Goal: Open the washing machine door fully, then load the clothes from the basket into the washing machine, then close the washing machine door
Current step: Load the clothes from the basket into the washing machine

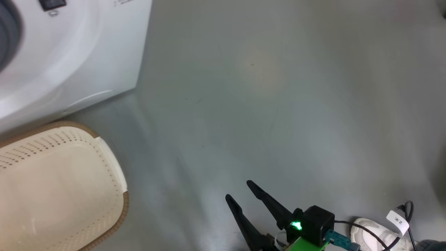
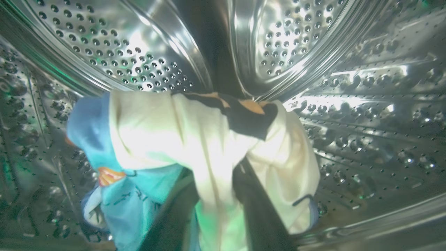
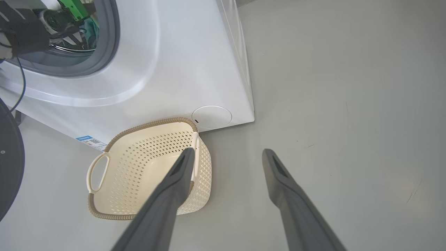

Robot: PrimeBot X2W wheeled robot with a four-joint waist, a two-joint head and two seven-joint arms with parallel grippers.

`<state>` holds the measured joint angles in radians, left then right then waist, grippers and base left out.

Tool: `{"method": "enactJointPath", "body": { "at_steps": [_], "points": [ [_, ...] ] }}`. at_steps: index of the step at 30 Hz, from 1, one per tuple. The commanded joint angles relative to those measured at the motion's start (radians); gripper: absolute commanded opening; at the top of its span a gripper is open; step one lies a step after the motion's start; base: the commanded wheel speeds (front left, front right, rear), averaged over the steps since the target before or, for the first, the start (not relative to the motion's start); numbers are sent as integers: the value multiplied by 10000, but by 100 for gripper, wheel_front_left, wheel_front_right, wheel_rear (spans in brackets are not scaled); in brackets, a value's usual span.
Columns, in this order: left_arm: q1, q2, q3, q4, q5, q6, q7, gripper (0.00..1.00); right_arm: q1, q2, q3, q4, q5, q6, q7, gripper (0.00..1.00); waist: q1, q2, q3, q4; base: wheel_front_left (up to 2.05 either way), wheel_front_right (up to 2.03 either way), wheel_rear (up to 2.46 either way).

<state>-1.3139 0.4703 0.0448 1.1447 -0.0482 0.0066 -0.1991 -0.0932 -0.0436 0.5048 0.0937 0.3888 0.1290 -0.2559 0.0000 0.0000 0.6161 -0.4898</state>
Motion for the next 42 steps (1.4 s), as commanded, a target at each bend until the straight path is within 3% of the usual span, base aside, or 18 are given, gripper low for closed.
{"method": "enactJointPath", "body": {
  "at_steps": [1,10,20,30,42],
  "points": [
    [-115,321,-100,-9,209,114,146,100,-5,-66,154,-116,11,17,-59,100,0,0,-187,196,0,0,0],
    [205,-344,-351,694,148,262,-190,100,-100,-66,186,152,-26,17,-59,100,0,0,-912,653,0,0,0],
    [1783,-1417,25,706,-628,161,-611,100,83,-66,-7,626,-319,17,-59,100,0,0,-2264,1290,0,0,0],
    [3767,-2534,377,-1380,-1221,-174,-624,100,131,-66,-549,780,-412,17,-59,100,0,0,-3270,2142,0,0,0],
    [5582,-3460,502,-3318,-1425,-514,-625,100,124,-66,-1317,654,-780,17,-59,100,0,0,-3746,2961,0,0,0]
  ]
}}
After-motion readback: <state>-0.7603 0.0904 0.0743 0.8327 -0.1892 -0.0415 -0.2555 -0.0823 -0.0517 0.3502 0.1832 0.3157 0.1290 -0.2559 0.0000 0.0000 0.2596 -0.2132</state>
